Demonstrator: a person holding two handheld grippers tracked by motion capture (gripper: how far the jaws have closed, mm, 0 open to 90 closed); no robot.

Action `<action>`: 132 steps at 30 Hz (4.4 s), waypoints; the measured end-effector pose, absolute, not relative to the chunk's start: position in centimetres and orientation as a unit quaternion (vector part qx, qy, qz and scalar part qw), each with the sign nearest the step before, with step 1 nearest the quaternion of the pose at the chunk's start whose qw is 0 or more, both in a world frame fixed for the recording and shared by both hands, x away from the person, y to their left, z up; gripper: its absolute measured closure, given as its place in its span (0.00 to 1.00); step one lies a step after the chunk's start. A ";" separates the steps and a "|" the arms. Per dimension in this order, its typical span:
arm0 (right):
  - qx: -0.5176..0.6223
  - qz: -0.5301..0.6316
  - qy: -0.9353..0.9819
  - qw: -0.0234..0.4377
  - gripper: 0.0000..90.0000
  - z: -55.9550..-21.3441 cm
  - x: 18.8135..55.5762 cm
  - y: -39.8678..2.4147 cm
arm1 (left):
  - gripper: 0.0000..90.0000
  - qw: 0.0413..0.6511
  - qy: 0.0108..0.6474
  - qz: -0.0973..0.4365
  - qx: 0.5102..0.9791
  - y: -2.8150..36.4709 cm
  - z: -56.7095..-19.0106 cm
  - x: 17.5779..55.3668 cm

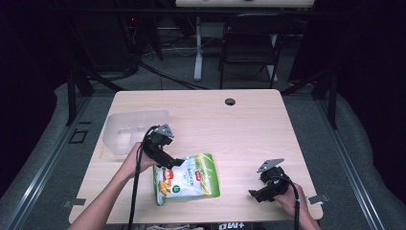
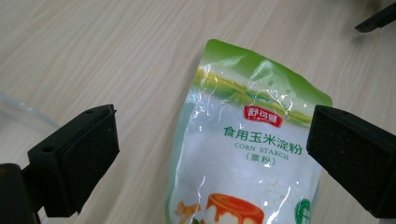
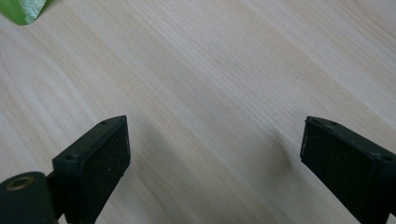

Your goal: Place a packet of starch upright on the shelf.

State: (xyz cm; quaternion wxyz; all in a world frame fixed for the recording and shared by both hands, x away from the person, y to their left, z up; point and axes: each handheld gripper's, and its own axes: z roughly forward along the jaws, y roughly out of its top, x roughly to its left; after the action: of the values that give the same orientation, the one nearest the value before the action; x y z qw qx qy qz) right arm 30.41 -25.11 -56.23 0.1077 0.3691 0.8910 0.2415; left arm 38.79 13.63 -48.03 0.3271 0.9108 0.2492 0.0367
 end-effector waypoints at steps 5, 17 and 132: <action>0.364 0.236 0.895 0.105 0.09 -56.2 30.4 -25.1 | 0.02 0.324 0.243 0.019 0.914 12.9 -49.0 39.6; 0.366 0.240 0.892 0.109 0.09 -56.1 30.4 -25.3 | 0.03 0.283 0.218 -0.017 0.934 9.5 -51.6 42.3; 0.367 0.239 0.893 0.104 0.09 -56.2 30.4 -25.0 | 1.00 0.349 0.327 0.031 0.877 17.6 -52.4 38.2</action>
State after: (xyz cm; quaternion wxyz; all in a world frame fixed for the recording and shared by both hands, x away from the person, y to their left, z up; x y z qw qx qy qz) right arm 30.41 -24.99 -56.25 0.1040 0.3671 0.8929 0.2392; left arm 38.24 17.56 -52.42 0.3494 0.8774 0.3273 0.0311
